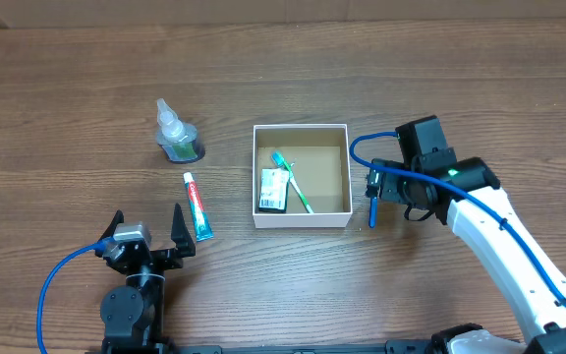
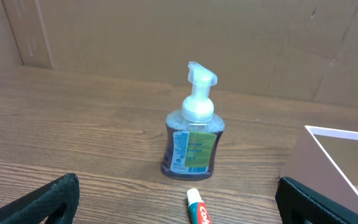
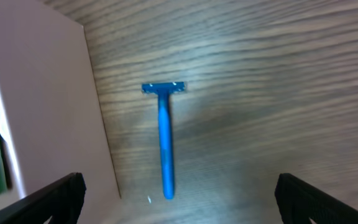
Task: Pack container
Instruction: 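Lower the right gripper onto the blue razor and grasp it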
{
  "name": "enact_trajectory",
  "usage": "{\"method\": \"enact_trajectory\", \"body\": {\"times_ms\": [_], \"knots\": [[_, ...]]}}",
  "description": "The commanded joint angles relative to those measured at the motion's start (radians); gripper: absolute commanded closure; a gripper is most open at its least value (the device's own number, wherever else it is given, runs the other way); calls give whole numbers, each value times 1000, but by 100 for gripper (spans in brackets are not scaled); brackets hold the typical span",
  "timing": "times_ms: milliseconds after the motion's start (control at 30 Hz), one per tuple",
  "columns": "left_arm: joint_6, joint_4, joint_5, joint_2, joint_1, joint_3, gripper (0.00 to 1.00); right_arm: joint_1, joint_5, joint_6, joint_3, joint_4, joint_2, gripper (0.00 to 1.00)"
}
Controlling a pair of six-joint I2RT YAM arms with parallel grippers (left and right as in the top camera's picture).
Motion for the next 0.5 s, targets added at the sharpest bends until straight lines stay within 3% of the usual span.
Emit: {"method": "enact_trajectory", "body": {"times_ms": [0,333,467], "knots": [[-9,5,-9,-9,4,-5,0,-5,-37,33,-86,89,14,3],[-10,5,-9,-9,4,-5,0,-6,-32,30,-116,229,185,7],[-9,5,-9,-9,4,-5,0,-6,-15,31,-116,250,221,22]]}}
